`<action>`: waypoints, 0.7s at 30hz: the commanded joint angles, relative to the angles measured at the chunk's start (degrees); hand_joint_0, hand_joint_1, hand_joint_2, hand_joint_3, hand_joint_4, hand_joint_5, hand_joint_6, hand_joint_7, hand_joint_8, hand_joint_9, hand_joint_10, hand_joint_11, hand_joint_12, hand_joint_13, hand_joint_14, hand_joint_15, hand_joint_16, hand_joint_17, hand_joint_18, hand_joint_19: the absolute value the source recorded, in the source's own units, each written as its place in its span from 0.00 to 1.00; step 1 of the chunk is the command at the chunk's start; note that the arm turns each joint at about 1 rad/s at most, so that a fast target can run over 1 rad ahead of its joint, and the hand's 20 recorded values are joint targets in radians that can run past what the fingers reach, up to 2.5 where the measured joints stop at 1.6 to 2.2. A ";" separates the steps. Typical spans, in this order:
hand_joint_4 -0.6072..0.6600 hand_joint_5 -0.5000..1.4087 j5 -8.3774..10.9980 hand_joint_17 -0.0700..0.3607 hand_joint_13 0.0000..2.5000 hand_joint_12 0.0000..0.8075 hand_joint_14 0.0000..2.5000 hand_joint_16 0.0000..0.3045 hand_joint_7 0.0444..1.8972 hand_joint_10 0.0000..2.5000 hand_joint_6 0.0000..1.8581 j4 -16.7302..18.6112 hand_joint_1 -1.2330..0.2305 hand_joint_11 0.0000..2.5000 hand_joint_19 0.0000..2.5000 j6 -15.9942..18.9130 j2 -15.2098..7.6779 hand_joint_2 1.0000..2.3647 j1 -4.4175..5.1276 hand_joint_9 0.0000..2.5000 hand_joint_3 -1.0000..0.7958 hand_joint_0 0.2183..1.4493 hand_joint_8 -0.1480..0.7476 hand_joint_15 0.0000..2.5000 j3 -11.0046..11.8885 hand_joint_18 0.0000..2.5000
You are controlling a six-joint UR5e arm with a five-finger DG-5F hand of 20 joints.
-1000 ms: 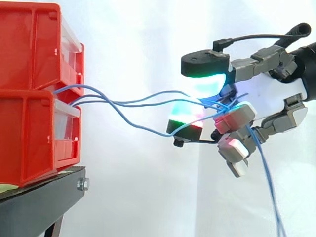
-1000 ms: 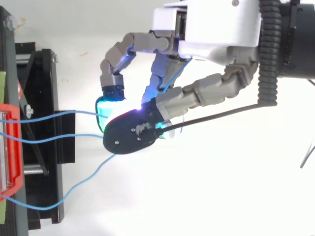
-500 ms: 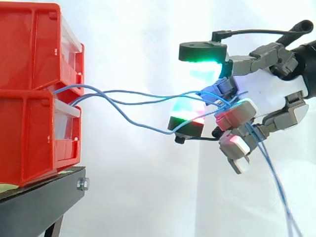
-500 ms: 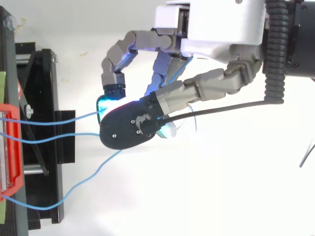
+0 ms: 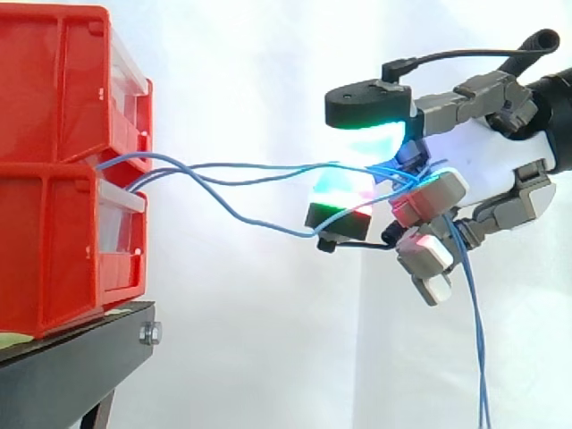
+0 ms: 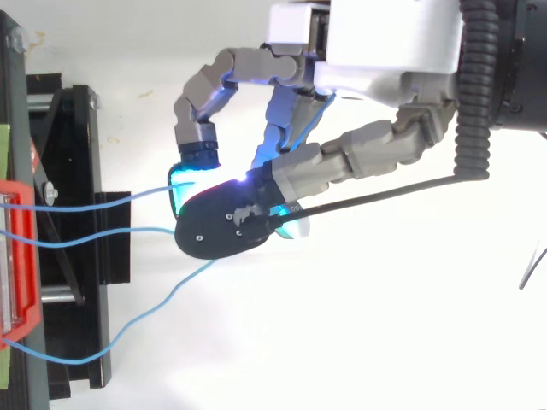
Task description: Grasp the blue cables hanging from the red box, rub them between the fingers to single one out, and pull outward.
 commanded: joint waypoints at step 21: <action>0.54 0.20 0.13 0.46 0.44 0.49 0.01 0.19 0.49 0.01 0.46 0.00 0.51 0.45 0.27 0.00 0.00 0.01 -0.19 0.54 0.40 0.30 0.48 0.30 -0.03 0.34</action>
